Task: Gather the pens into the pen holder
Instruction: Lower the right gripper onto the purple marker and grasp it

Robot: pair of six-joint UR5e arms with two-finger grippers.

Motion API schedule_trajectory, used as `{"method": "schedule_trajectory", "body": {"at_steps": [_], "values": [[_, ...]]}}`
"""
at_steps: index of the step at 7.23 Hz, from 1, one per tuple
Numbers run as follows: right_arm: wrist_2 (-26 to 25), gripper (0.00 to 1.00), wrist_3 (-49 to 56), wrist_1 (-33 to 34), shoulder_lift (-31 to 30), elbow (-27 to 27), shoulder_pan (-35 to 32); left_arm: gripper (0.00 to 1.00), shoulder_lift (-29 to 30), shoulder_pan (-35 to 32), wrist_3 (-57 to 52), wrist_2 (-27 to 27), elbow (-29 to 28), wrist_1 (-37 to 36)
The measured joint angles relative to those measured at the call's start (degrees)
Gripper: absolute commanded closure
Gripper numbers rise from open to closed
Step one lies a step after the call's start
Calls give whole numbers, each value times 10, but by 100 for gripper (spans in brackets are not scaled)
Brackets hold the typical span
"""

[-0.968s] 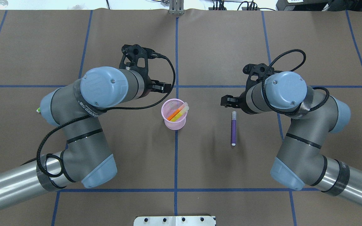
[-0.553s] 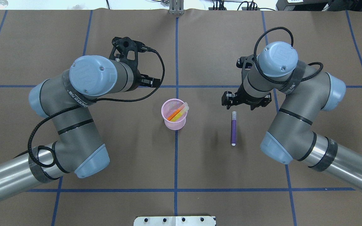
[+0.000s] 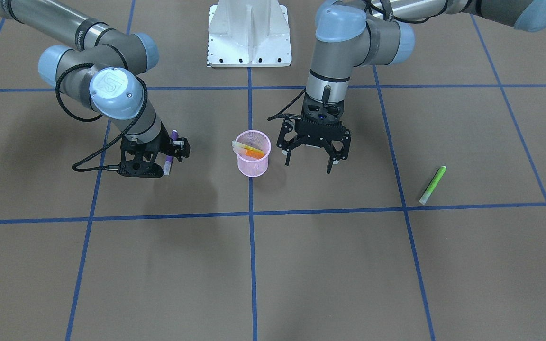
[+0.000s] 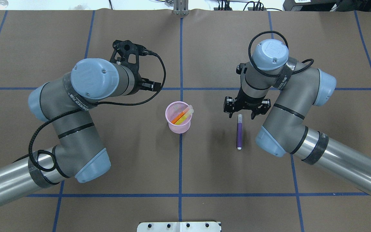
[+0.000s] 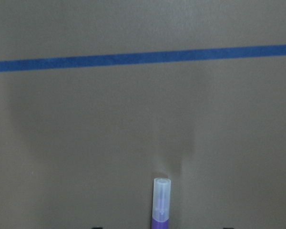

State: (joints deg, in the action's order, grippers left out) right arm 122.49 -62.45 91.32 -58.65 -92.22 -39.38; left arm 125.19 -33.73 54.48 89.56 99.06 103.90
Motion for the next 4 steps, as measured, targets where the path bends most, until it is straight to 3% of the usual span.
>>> {"method": "schedule_trajectory", "body": {"at_steps": [2,4], "values": [[18,27,0,1,8,23,2,1,0,2,2,0,-1,0],[23,34,-1,1,9,34,11,1,0,4,2,0,-1,0]]}}
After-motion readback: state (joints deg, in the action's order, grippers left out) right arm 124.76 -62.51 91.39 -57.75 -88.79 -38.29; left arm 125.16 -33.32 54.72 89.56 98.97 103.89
